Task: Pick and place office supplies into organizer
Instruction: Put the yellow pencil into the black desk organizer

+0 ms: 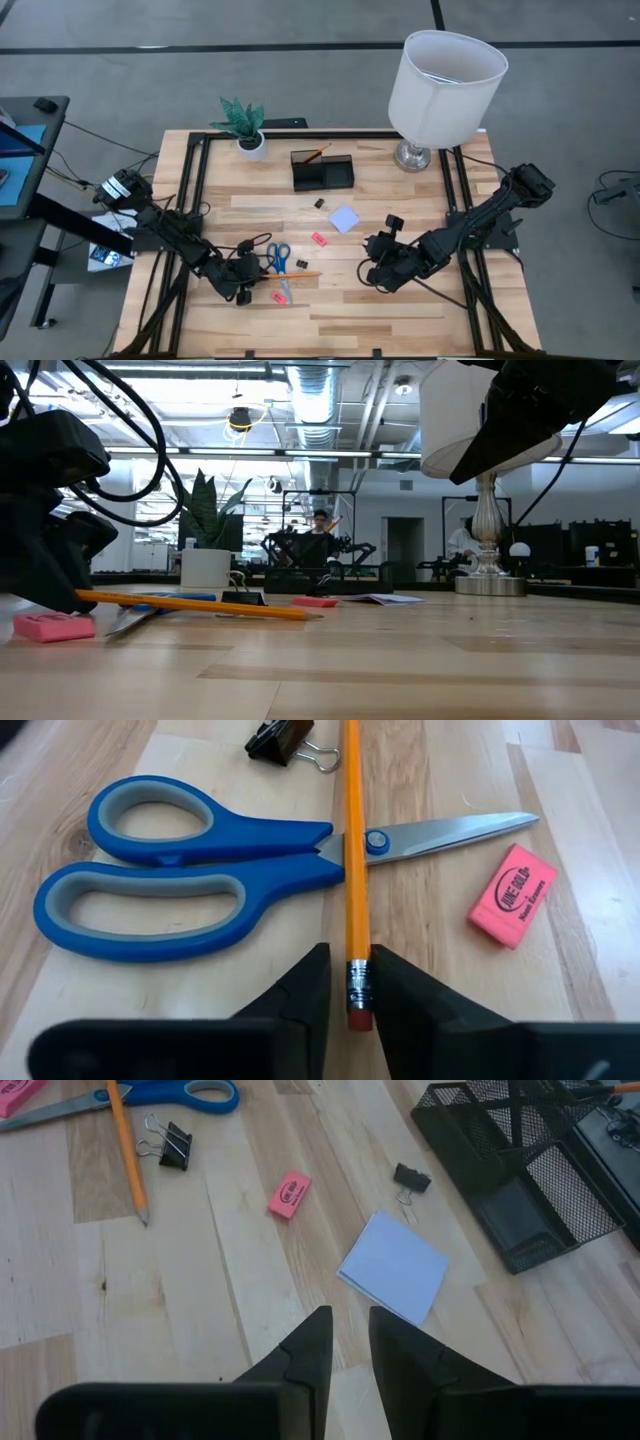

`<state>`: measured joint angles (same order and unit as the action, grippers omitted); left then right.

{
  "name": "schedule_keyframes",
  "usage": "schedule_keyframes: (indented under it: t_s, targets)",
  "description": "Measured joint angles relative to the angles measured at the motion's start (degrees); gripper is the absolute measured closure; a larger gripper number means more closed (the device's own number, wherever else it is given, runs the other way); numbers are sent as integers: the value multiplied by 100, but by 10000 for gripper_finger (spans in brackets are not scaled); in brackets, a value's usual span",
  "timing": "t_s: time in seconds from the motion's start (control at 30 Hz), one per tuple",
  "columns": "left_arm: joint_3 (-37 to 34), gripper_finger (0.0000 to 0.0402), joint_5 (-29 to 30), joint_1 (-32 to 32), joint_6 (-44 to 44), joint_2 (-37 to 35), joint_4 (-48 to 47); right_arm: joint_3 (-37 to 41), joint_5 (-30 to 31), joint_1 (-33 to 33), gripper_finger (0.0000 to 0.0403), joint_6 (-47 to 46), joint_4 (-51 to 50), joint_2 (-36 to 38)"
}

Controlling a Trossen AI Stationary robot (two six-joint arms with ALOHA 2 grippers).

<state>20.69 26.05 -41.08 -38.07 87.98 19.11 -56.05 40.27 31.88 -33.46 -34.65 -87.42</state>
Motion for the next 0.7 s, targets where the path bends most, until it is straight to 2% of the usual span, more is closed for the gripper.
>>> schedule_keyframes:
  t_s: [0.43, 0.7]
  targets:
    - [-2, 371, -33, -4, 129, 2, 88, 0, 0, -1, 337, -2, 0, 0]
    - [-2, 372, -44, -11, 169, 2, 128, 0, 0, 0, 337, -2, 0, 0]
